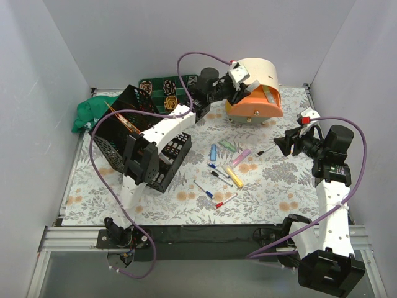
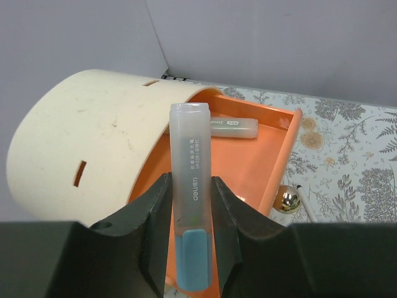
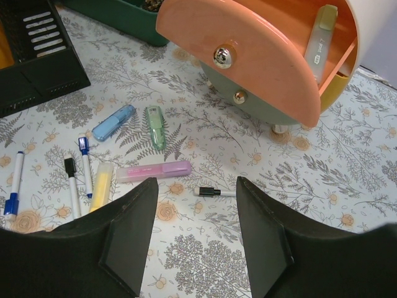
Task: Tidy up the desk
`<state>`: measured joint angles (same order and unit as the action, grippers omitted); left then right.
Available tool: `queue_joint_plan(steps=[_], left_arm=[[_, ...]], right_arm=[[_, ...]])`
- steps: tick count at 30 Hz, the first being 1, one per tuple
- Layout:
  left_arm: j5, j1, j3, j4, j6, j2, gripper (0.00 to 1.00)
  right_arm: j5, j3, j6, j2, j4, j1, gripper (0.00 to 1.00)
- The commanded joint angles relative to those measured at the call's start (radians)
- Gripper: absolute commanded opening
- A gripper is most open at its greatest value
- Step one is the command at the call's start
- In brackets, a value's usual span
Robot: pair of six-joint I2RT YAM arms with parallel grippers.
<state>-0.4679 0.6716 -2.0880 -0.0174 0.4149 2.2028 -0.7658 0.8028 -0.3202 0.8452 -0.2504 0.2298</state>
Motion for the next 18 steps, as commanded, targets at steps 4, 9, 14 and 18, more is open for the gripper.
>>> queue_joint_plan(steps=[4,9,14,18], left_arm=[[-0.084,0.005,-0.069,-0.188,0.028,0.044,0.03],[-0.115,0.005,-0.034,-0.197,0.041,0.058,0.31],[-0.091,0.005,-0.014,-0.248,0.091,0.048,0.69],[-0.075,0.005,-0.047,-0.266,0.133,0.034,0.74]], right_arm=[[-0.006,-0.001,-0.008,0.002,0.045,0.008,0.62],[-0.001,-0.001,-0.010,0.003,0.043,0.008,0.62],[-0.007,-0.002,-0.016,0.006,0.043,0.006,0.62],[-0.029,-0.005,-0.031,0.008,0.042,0.006,0.62]])
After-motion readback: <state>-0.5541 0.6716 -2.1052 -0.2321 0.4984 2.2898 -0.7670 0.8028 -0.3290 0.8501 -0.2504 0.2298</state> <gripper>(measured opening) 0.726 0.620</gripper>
